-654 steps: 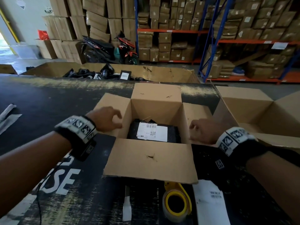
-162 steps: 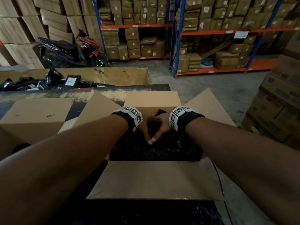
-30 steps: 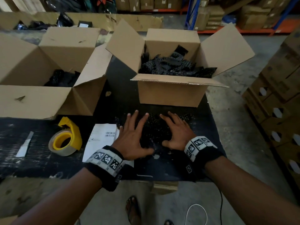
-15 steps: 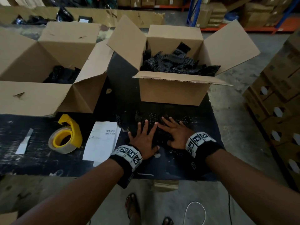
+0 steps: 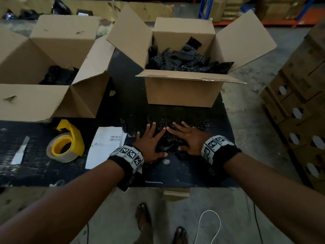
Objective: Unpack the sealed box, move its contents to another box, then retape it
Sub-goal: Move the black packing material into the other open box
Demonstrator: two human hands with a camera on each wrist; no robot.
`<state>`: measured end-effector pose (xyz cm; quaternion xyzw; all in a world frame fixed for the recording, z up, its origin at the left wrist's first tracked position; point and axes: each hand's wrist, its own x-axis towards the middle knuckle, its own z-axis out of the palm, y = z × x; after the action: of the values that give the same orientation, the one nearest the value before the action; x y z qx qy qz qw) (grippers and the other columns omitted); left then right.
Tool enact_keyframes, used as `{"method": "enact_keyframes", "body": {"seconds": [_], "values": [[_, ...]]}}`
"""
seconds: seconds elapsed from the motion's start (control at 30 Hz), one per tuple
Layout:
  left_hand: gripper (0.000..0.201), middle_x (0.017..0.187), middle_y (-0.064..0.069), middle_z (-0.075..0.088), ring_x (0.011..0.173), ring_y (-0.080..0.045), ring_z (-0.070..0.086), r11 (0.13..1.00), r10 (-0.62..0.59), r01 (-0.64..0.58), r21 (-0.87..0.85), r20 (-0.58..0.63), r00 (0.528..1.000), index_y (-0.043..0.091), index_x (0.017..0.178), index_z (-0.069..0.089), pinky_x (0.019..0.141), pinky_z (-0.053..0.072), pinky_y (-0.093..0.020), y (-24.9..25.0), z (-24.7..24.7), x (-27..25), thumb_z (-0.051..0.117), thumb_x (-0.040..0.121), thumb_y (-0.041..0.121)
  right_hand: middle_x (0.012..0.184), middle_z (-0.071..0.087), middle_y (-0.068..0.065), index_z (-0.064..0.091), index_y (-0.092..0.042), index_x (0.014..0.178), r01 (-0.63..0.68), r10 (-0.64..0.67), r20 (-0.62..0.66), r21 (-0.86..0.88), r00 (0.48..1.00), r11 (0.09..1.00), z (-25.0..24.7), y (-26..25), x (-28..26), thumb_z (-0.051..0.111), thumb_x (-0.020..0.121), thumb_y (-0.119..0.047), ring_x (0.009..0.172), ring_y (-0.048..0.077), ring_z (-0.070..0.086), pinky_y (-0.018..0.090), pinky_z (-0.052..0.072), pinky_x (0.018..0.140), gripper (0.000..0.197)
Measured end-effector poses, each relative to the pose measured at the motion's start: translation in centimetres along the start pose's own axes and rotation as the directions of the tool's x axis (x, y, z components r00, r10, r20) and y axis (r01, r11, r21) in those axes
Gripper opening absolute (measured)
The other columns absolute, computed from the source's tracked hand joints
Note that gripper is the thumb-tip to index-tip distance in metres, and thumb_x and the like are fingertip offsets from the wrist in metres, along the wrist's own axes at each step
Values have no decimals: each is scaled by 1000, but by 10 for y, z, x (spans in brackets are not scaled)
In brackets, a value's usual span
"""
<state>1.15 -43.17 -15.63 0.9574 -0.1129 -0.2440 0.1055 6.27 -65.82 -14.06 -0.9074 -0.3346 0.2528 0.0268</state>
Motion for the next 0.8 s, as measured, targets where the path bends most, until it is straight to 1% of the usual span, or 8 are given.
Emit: {"method": "enact_keyframes", "body": {"seconds": [0.07, 0.13, 0.23, 0.3, 0.4, 0.5, 0.6, 0.8], "values": [[97, 168, -13, -19, 156, -33, -12, 999, 38, -39, -21, -37, 999, 25, 163, -5, 125, 7, -54, 2, 0, 0, 59, 96, 53, 168, -12, -4, -8, -43, 157, -21, 24, -66, 51, 998, 998, 3, -9, 3, 53, 100, -31, 155, 29, -1, 56, 17, 121, 85], [90, 169, -15, -12, 157, -33, -5, 997, 63, -66, -37, -67, 996, 18, 163, -1, 126, 16, -48, 5, -1, 1, 59, 99, 37, 168, -7, -2, 1, -38, 159, -48, 55, -101, 72, 993, 996, 3, -21, 8, 55, 97, -17, 155, 29, 4, 52, 20, 122, 85], [83, 171, -11, -4, 157, -31, 8, 998, 62, -65, -21, -102, 993, 16, 163, 8, 120, 31, -46, 8, -1, 3, 57, 96, 15, 169, 2, -1, 14, -33, 160, -130, 140, -113, 90, 984, 987, 1, -40, 12, 57, 92, -6, 154, 25, 11, 48, 29, 119, 84], [86, 171, -7, 1, 156, -28, 17, 999, 49, -49, -2, -127, 991, 17, 163, 14, 118, 36, -46, 9, 0, 3, 60, 91, 5, 169, 4, -2, 19, -29, 159, -176, 186, -121, 93, 975, 980, 2, -48, 13, 57, 92, -5, 154, 24, 13, 49, 32, 118, 81], [87, 171, -2, 8, 154, -25, 24, 999, 47, -49, -6, -168, 985, 20, 162, 21, 118, 37, -43, 10, -1, 1, 63, 88, 0, 168, 6, -1, 22, -25, 159, -192, 205, -141, 101, 969, 976, 6, -51, 15, 53, 95, -6, 153, 25, 18, 49, 33, 117, 74], [79, 170, -2, 14, 153, -21, 27, 996, 53, -67, -56, -214, 975, 19, 161, 26, 119, 35, -40, 8, -3, -3, 55, 90, -2, 168, 12, 1, 25, -25, 158, -197, 215, -173, 115, 961, 974, 6, -51, 11, 52, 96, -9, 149, 27, 30, 47, 36, 115, 69], [82, 168, -3, 21, 151, -21, 31, 989, 56, -89, -117, -262, 963, 18, 159, 31, 119, 35, -38, 6, -2, -9, 53, 85, -8, 166, 20, -1, 29, -28, 156, -200, 224, -187, 141, 956, 970, 4, -51, 5, 52, 97, -13, 142, 29, 42, 44, 40, 113, 65], [84, 161, -5, 38, 144, -22, 44, 959, 54, -165, -231, -422, 905, 17, 152, 47, 119, 36, -32, 0, -12, -22, 53, 74, -13, 161, 32, 1, 36, -25, 154, -133, 193, -296, 209, 936, 969, -10, -60, -8, 53, 95, -14, 136, 27, 49, 40, 44, 110, 63]]}}
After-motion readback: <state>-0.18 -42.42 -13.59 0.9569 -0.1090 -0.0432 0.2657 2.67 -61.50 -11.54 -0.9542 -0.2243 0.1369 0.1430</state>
